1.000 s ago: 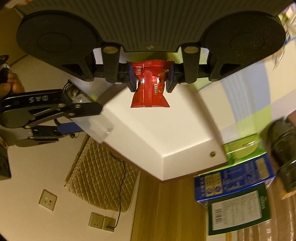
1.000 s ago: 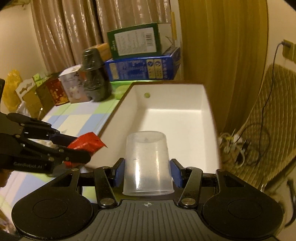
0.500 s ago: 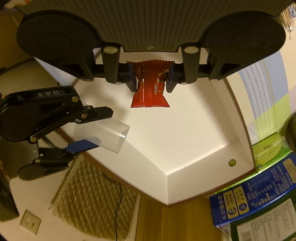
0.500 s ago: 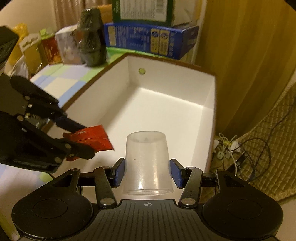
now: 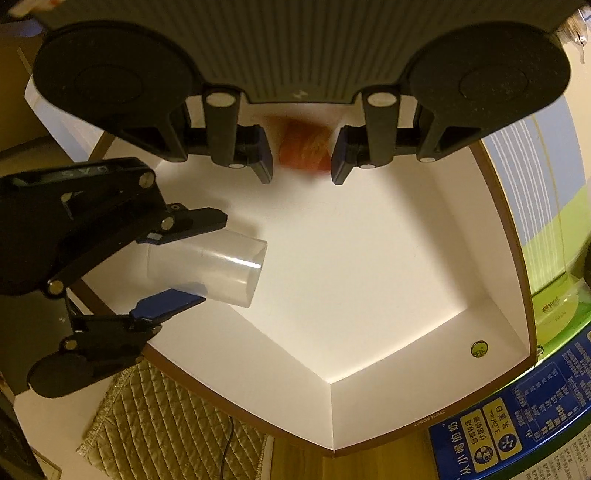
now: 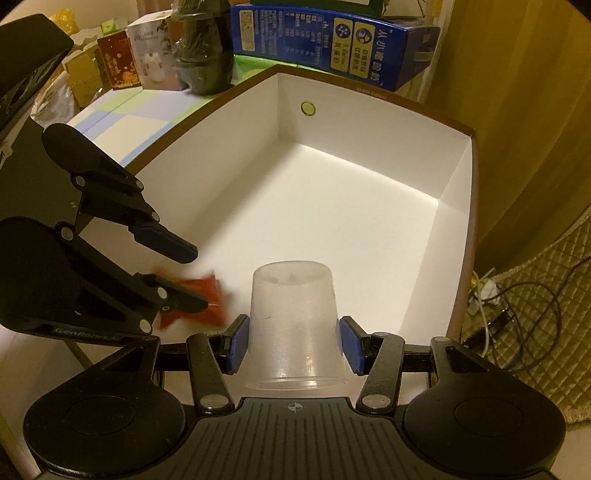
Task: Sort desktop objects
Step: 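Carry the cup in the right tool and packet in the left tool over the brown box, then open the right tool to drop the cup while the left tool drops the packet into the box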
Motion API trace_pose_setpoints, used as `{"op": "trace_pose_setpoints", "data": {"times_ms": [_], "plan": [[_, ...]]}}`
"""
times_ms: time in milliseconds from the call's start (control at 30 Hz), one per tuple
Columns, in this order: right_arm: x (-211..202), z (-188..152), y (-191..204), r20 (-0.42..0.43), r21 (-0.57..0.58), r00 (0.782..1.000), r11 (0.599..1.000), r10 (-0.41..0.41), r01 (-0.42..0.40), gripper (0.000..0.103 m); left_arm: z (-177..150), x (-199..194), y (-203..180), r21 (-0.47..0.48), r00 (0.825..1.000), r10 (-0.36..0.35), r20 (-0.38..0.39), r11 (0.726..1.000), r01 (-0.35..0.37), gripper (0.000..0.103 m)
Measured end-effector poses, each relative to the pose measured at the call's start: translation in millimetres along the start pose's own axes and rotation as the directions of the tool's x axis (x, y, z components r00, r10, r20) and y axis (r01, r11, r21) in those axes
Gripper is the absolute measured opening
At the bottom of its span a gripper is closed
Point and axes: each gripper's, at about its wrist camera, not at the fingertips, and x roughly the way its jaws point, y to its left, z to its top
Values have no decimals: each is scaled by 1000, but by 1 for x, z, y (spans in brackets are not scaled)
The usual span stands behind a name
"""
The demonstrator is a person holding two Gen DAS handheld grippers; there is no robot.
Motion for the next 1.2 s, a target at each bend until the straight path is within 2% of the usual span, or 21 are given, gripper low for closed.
{"op": "trace_pose_setpoints", "data": {"times_ms": [233, 433, 800, 967, 1200], "plan": [[0, 1, 0, 3, -9, 1000, 1000, 2, -2, 50, 1, -1, 0, 12, 1000, 8, 6, 1000, -8, 30], [-2, 1, 3, 19, -30, 1000, 999, -21, 22, 50, 1, -6, 1, 4, 1000, 21, 19, 1000, -21, 42], [-27, -5, 3, 90, 14, 996, 1000, -7, 5, 78, -4, -32, 6, -18, 997, 36, 61, 999, -35, 55], [-44, -10, 8, 126, 35, 992, 999, 7, -11, 84, -12, -54, 8, -55, 994, 44, 95, 998, -39, 65], [-66, -17, 22, 182, 66, 983, 998, 3, -16, 90, -29, -83, 7, -111, 990, 60, 131, 993, -45, 68]]}}
